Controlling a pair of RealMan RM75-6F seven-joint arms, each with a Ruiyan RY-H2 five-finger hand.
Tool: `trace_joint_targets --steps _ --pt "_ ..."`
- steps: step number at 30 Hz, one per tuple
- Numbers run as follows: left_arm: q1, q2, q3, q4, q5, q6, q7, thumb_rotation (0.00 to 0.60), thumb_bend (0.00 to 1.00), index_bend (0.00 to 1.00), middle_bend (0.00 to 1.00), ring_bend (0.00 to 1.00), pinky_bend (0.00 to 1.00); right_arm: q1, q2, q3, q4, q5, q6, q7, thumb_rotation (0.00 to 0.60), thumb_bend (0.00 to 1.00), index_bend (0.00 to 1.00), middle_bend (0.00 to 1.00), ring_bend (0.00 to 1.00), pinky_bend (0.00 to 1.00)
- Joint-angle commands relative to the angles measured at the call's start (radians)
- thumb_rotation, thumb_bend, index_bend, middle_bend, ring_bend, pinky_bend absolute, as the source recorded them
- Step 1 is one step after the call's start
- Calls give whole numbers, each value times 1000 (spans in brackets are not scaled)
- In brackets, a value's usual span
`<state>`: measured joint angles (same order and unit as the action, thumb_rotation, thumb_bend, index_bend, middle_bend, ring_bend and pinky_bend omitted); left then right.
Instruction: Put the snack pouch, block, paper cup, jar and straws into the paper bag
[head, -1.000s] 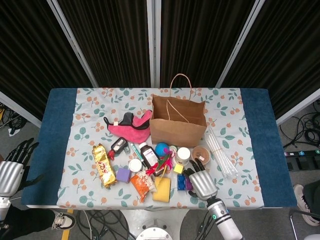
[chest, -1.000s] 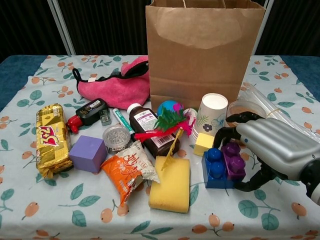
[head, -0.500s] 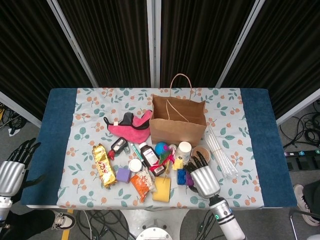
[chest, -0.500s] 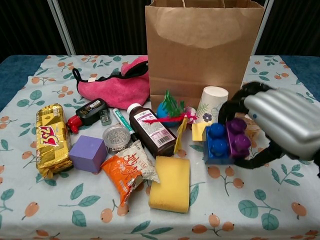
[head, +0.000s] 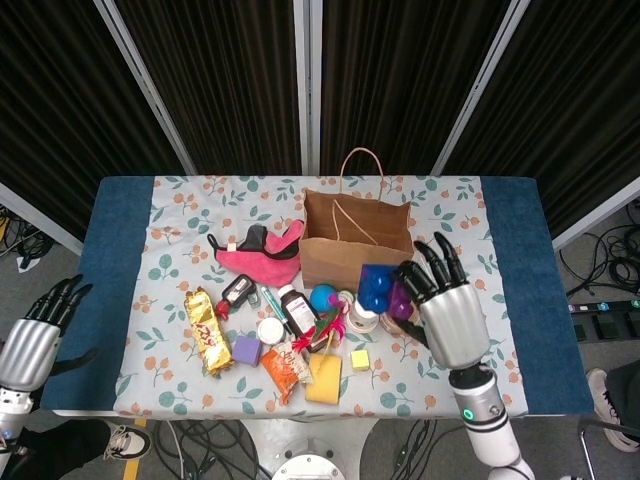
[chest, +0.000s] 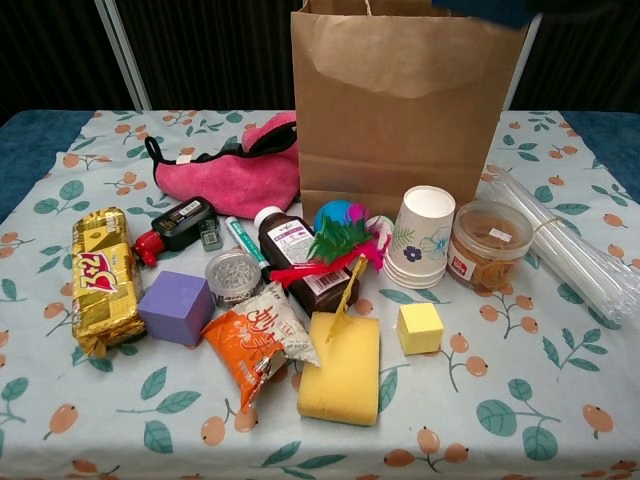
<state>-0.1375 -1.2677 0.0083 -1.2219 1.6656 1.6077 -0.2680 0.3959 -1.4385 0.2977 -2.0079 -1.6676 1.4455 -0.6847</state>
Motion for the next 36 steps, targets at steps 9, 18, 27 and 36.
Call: trace_joint_targets --steps 9,18,27,36 --pt "-6 13 -7 -19 -10 -9 13 600 30 118 135 84 209 224 -19 273 195 277 -97 -75 600 65 527 503 189 127" --pt "-9 14 -12 -17 -19 -15 9 600 30 118 135 84 209 282 -72 252 325 455 -148 -41 600 63 527 503 189 127" --pt "-12 6 -7 -13 -15 -20 11 600 31 118 135 83 209 298 -65 215 304 578 -204 27 600 10 507 465 175 128" --pt "-9 4 -7 -11 -17 -15 12 600 31 118 135 84 209 310 2 217 199 674 -253 103 600 0 215 286 58 129"
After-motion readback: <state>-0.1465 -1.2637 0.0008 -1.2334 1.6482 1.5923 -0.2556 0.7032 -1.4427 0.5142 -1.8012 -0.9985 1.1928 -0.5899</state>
